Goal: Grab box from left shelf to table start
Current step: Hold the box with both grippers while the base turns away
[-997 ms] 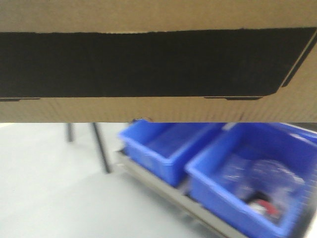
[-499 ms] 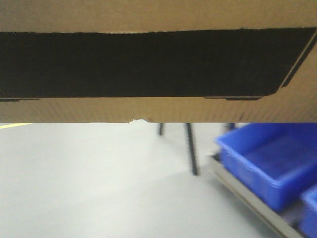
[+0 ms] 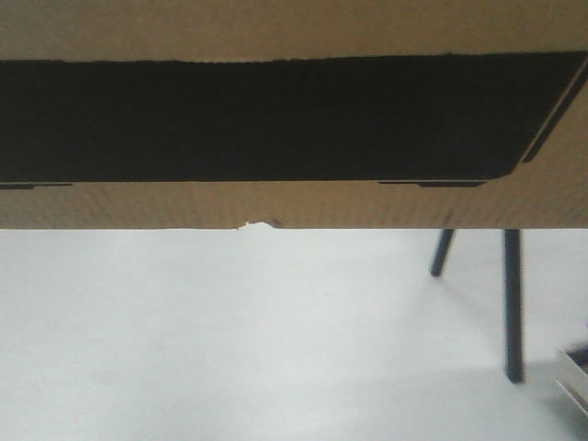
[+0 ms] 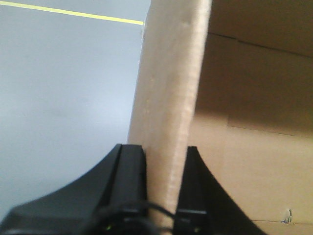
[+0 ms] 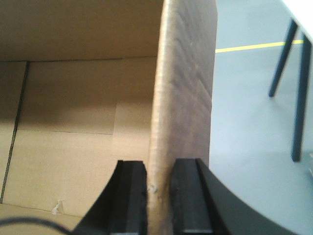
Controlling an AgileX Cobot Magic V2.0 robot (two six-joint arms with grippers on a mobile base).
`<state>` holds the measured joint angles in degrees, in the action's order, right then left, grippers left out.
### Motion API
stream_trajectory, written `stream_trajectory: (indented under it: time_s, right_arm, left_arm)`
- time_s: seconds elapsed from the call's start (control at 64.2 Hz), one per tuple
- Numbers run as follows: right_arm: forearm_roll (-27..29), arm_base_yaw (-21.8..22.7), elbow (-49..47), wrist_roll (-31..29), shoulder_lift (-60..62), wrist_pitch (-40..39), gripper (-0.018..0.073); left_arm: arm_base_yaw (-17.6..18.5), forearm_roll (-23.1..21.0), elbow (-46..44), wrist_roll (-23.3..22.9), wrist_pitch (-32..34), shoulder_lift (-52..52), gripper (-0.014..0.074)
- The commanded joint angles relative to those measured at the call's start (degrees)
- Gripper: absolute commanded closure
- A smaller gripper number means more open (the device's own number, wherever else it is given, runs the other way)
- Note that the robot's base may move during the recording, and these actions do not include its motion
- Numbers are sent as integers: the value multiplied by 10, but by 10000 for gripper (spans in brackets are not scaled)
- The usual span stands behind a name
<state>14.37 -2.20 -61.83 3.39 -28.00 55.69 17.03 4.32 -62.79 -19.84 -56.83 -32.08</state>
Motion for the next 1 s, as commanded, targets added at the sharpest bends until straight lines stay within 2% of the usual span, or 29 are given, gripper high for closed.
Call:
stream_trajectory:
  time_s: [0.0, 0.982]
  right_arm:
    - [-58, 3, -14, 0, -6, -73, 504]
    - [-58, 3, -14, 0, -7, -73, 504]
  left_arm:
    - [1, 5, -26, -26, 118, 5, 699]
    - [1, -2, -26, -26, 119, 5, 699]
